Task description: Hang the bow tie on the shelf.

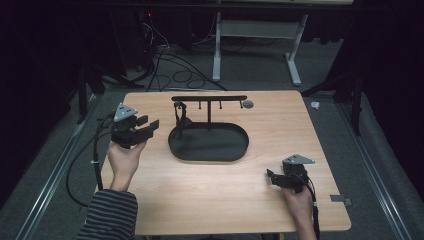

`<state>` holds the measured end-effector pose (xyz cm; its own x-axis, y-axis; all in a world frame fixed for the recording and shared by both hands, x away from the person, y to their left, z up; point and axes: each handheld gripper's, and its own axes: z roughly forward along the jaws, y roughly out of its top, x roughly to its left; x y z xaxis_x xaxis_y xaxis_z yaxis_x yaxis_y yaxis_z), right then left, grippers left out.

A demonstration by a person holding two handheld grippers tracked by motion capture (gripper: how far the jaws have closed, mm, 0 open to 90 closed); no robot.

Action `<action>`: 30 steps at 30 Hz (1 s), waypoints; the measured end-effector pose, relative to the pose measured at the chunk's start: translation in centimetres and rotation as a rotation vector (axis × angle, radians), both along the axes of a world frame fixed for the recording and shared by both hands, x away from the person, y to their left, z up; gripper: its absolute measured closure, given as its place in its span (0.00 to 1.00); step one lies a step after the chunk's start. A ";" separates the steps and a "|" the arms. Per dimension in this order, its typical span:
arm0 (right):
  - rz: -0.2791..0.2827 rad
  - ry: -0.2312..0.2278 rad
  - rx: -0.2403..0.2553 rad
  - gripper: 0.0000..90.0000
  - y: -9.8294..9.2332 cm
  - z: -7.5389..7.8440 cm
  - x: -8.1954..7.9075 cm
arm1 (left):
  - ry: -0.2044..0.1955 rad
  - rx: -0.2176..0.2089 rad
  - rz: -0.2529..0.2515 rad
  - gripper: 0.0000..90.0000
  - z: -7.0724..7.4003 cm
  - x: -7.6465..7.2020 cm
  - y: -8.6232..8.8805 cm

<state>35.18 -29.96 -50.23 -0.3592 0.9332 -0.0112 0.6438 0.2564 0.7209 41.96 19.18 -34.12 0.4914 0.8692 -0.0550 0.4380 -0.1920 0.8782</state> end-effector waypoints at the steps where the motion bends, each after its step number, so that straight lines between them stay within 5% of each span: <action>1: 0.000 0.000 0.000 0.32 0.0 0.0 0.0 | -0.001 -0.002 0.002 0.60 0.0 0.0 0.1; 30: 0.000 0.000 0.000 0.32 0.0 0.0 0.0 | -0.003 -0.016 0.020 0.60 -0.6 -1.6 1.5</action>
<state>35.18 -29.95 -50.23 -0.3593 0.9331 -0.0117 0.6437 0.2569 0.7209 40.35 20.72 -34.71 0.4745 0.8776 -0.0677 0.4384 -0.1689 0.8827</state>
